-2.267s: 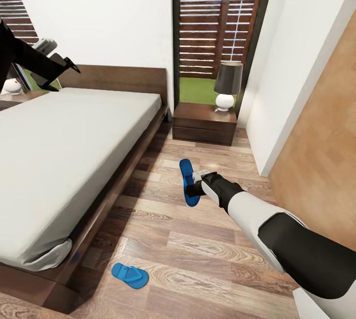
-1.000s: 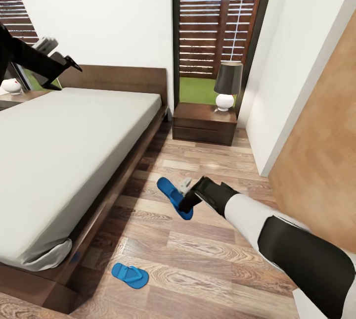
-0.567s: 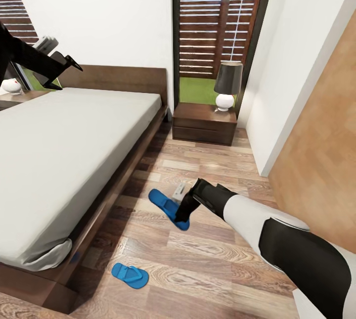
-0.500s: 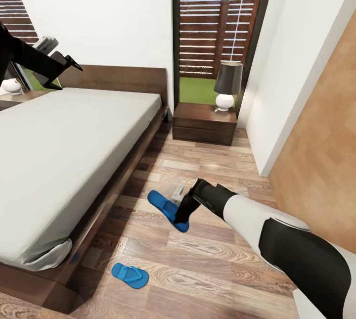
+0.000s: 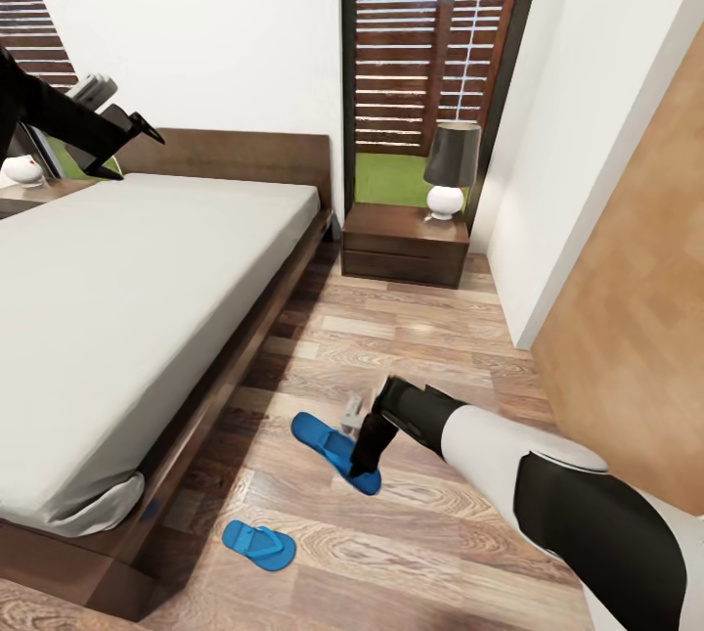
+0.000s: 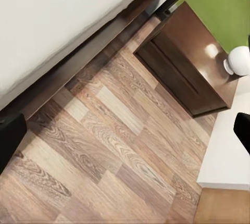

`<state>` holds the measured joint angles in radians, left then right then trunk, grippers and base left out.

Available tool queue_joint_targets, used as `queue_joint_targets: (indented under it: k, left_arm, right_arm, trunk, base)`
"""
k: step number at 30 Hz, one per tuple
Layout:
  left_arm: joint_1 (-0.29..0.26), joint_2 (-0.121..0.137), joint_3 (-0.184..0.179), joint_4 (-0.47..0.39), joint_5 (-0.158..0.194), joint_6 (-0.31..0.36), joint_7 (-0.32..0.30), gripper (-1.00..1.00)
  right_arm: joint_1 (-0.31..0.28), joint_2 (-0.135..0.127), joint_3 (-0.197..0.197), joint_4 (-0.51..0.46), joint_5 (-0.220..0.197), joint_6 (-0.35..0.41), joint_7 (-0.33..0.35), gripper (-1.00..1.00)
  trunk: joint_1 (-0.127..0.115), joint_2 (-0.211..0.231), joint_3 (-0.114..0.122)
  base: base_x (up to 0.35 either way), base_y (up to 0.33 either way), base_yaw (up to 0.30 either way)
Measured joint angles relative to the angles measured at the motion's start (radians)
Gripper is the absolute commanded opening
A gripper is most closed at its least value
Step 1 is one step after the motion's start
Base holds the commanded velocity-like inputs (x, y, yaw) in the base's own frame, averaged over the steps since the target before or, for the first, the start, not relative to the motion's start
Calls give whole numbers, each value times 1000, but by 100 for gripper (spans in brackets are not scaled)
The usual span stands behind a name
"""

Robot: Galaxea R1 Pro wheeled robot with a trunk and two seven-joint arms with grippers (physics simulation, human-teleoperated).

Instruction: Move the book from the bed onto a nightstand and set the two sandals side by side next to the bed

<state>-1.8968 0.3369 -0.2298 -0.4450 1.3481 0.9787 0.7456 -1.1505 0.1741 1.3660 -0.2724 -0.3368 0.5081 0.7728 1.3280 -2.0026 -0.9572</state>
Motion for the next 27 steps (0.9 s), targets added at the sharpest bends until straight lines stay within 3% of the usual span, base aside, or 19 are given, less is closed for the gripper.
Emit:
queue_joint_targets:
  k: [4, 8, 14, 27]
  left_arm:
    - [0, 1, -1, 0, -1, 14, 1, 100]
    - [0, 2, -1, 0, -1, 20, 0, 100]
    - [0, 3, -2, 4, -2, 24, 2, 100]
    - [0, 15, -2, 14, -6, 26, 1, 100]
  right_arm:
    - [3, 0, 47, 0, -1, 45, 3, -100]
    - [4, 0, 66, 0, -3, 110, 2, -100]
    - [4, 0, 75, 0, -9, 162, 6, -100]
    - [5, 0, 77, 2, -7, 184, 8, -100]
  trunk:
    - [0, 0, 0]
    - [0, 0, 0]
    - [0, 0, 0]
    - [0, 0, 0]
  base:
    - [0, 177, 0]
    - [0, 237, 0]
    - [0, 110, 0]
    - [0, 155, 0]
